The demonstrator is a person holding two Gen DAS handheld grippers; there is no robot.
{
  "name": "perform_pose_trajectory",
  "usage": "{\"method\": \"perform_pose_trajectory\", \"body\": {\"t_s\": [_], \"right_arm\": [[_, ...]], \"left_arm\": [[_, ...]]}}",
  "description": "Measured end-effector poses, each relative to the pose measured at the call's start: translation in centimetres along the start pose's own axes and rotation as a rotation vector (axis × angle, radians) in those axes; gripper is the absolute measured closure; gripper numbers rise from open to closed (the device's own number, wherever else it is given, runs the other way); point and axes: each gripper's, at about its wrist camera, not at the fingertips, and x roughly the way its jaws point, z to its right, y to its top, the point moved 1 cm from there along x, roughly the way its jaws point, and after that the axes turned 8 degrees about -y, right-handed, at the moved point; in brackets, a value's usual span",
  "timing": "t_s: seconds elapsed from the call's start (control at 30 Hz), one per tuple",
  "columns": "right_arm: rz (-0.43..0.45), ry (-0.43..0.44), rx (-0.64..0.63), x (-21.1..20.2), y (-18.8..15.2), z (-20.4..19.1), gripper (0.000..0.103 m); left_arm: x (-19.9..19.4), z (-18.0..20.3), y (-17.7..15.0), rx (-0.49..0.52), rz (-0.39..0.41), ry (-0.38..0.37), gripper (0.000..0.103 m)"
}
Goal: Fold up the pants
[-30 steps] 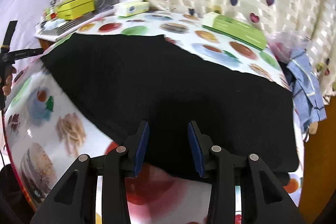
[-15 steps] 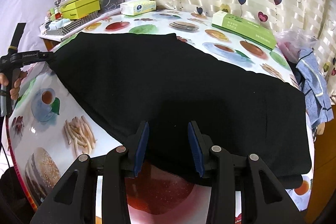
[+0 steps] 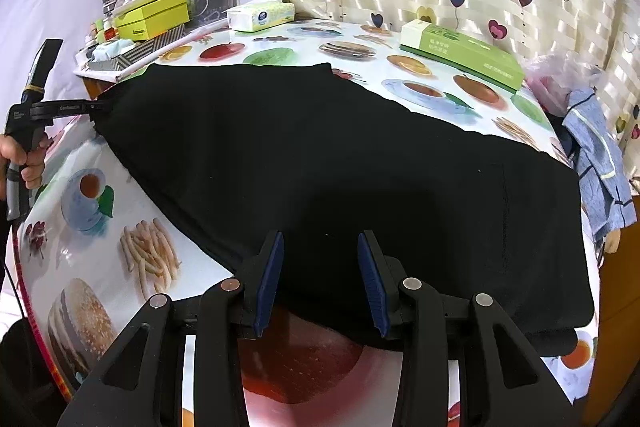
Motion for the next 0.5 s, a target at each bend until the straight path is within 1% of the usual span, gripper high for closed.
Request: {"method": "perform_pose_trajectory", "body": {"t_s": [0.03,0.17,0.33,0.5], "right_arm": [[-0.002,-0.002,0.001,0.0,0.0,0.1,0.063],[-0.006,-0.003,0.017,0.1,-0.1,0.4,0.063],[-0.015,-0.009,0.039,0.4,0.1,0.7,0.063],[-0.026,-0.012,0.067,0.7,0.1,1.2,0.063]], "left_arm": [[-0.1,-0.2,0.1,-0.013,0.007,-0.025,0.088],[-0.5,-1.1,0.0,-0.069,0.033,-0.104,0.091],[-1.2,-1.4,0.1,-0.127,0.068,-0.181,0.094],[-1.9,-1.0,0.5,-0.184,0.101,-0.300,0.094]]}}
